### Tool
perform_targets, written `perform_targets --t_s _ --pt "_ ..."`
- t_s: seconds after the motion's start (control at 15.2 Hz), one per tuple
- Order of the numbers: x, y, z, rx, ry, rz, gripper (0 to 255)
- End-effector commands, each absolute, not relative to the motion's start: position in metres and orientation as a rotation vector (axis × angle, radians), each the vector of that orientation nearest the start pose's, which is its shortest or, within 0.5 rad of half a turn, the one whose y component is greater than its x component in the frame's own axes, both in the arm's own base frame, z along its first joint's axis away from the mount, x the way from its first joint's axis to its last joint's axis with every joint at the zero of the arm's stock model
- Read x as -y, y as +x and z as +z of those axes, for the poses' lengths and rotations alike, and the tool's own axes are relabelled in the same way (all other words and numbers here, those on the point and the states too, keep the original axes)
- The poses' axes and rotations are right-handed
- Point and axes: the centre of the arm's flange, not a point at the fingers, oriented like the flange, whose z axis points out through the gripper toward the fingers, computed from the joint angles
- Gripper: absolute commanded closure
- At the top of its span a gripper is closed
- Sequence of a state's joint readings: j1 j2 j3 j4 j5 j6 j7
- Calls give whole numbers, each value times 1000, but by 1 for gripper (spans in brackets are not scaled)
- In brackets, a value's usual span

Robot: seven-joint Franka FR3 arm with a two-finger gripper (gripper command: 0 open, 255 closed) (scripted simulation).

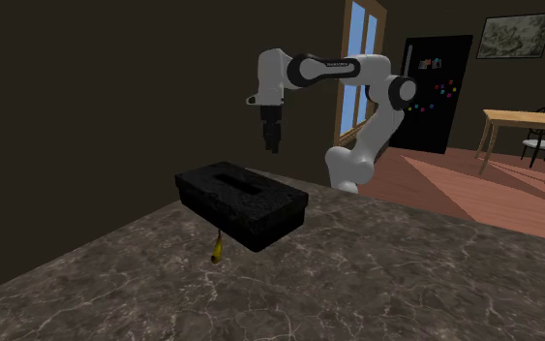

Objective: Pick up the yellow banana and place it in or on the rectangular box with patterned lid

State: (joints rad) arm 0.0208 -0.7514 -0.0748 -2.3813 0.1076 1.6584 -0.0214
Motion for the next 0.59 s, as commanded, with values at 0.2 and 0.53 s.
perform_targets --t_s 0.2,0.53 --pt "-3 363 571 143 -2994 -33 0" --pt "-40 424 562 437 -2989 -9 0"
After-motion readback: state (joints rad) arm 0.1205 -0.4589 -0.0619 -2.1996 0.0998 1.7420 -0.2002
